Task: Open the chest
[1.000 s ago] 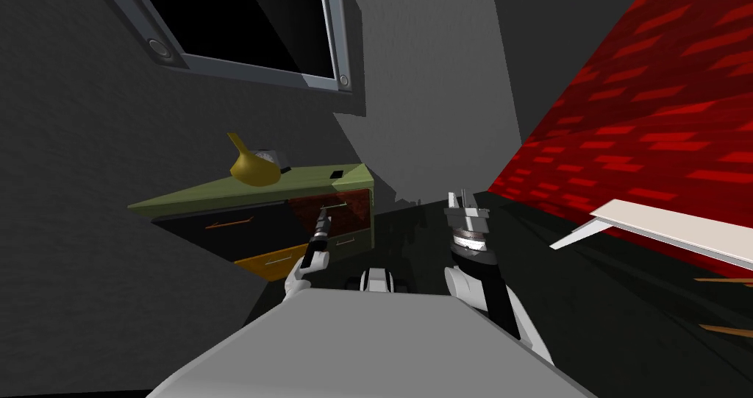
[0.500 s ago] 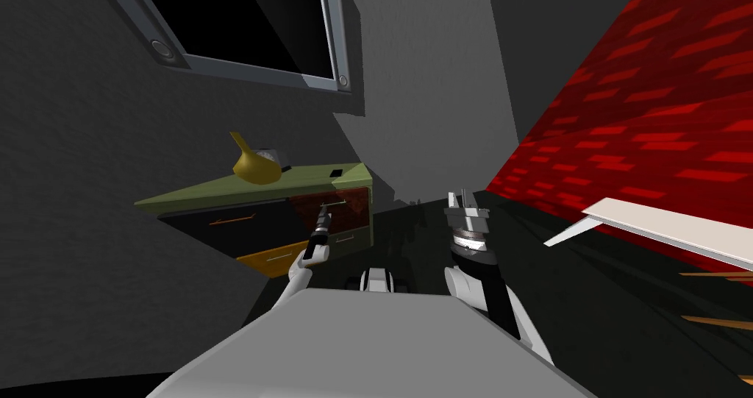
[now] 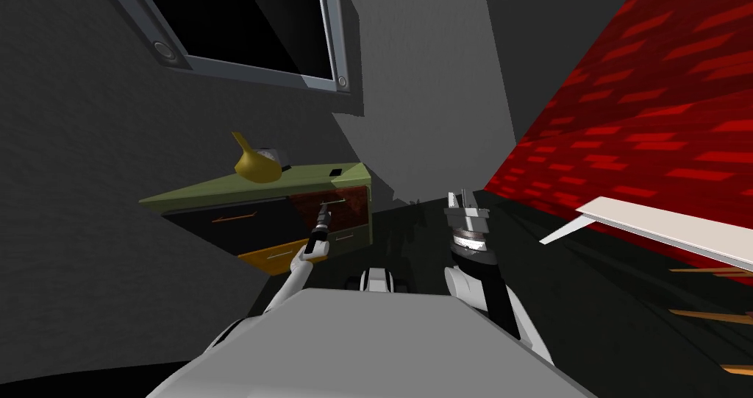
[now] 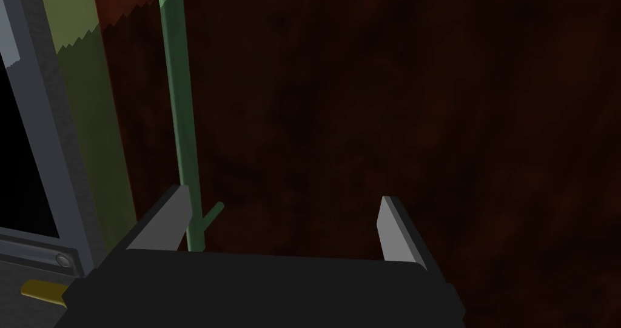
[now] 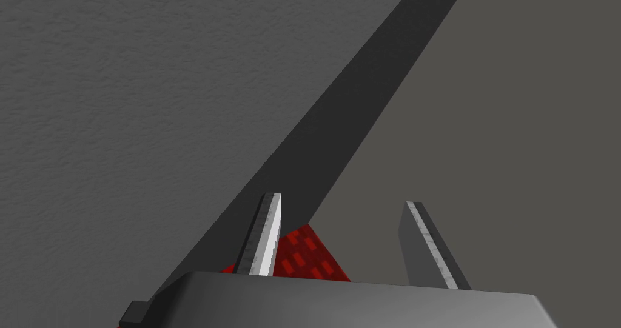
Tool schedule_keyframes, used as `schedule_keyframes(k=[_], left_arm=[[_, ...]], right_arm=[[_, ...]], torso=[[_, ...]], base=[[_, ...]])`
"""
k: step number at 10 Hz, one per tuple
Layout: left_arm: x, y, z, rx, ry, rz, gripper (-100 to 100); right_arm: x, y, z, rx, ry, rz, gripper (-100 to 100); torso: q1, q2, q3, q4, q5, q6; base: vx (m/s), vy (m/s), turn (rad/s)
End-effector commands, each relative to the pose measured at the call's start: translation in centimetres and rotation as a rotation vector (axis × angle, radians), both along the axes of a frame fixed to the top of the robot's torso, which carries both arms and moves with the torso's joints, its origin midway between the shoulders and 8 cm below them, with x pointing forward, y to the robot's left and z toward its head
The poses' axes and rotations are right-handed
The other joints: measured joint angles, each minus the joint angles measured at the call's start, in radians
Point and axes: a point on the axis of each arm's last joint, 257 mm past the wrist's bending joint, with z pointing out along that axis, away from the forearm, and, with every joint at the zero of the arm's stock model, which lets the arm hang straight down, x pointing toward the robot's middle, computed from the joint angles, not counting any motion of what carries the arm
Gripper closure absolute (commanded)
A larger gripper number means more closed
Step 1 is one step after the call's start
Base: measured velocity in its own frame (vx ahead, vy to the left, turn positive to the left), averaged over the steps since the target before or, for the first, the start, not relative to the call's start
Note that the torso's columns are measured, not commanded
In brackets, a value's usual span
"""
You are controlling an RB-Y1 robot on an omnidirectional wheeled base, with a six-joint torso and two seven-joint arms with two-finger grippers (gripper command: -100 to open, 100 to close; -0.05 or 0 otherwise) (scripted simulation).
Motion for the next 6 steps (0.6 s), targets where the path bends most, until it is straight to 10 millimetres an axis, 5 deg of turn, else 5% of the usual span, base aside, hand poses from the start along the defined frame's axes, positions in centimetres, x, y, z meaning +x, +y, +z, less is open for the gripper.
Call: schedule_keyframes(k=[1,2,3,6], left_arm=[[1.9,0.3,0.7,-0.002,-0.012,0.0,-100],[1.7,0.5,-0.7,-0.007,0.018,0.006,-100],[2.8,2.3,1.6,0.011,-0.025,0.017,-100],[3.7,2.1,0.0,-0.004,0.016,0.02,-100]], right_arm=[[0.0,0.0,0.0,0.0,0.0,0.0,0],[0.0,0.0,0.0,0.0,0.0,0.0,0],[0.0,0.0,0.0,0.0,0.0,0.0,0],[0.0,0.0,0.0,0.0,0.0,0.0,0]], torso=[[0.0,0.001,0.001,0.002,-0.001,0.0],[0.001,-0.001,0.0,0.0,0.0,0.0],[0.002,-0.003,-0.002,-0.003,0.002,0.0],[0.002,-0.003,-0.002,-0.002,0.002,0.0]], base=[[-0.046,-0.01,0.002],[0.0,0.0,0.0],[-0.076,-0.039,-0.03],[-0.038,-0.018,0.002]])
